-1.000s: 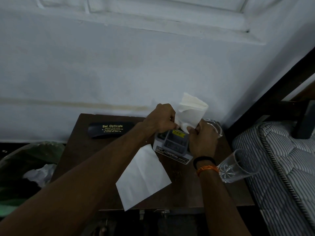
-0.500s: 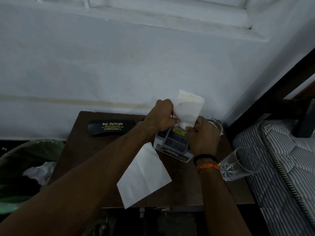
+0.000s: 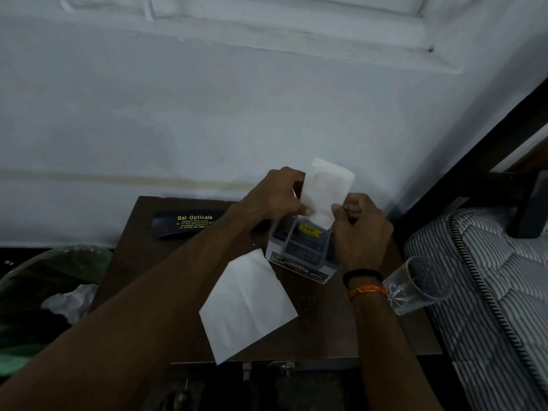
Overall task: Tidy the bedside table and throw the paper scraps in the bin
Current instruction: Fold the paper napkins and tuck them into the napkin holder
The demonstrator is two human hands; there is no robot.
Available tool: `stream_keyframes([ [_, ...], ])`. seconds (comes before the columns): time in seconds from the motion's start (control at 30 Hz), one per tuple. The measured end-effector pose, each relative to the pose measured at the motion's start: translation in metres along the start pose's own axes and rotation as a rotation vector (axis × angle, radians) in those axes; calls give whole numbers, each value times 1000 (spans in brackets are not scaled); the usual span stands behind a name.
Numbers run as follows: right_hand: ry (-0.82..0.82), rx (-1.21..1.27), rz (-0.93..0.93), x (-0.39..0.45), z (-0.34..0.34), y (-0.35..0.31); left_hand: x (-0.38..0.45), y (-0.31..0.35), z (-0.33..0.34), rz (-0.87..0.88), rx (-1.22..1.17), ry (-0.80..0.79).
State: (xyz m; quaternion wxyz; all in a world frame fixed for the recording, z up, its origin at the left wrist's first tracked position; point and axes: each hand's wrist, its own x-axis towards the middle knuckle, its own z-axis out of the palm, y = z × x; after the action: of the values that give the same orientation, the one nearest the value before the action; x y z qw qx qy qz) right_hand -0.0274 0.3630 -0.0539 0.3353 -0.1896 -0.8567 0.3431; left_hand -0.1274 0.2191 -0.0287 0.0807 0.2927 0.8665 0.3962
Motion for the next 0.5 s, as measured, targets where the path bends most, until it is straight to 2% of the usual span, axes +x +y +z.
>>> stream_keyframes([
  [0.13, -2, -43, -43, 0, 0, 3, 1, -1, -3, -10, 24, 22],
  [0.3, -111, -208, -31, -4, -1, 7, -3, -5, 10, 15, 93, -34],
  [0.5, 21, 101, 22, -1, -5, -3, -1, -5, -1, 29, -16, 44],
])
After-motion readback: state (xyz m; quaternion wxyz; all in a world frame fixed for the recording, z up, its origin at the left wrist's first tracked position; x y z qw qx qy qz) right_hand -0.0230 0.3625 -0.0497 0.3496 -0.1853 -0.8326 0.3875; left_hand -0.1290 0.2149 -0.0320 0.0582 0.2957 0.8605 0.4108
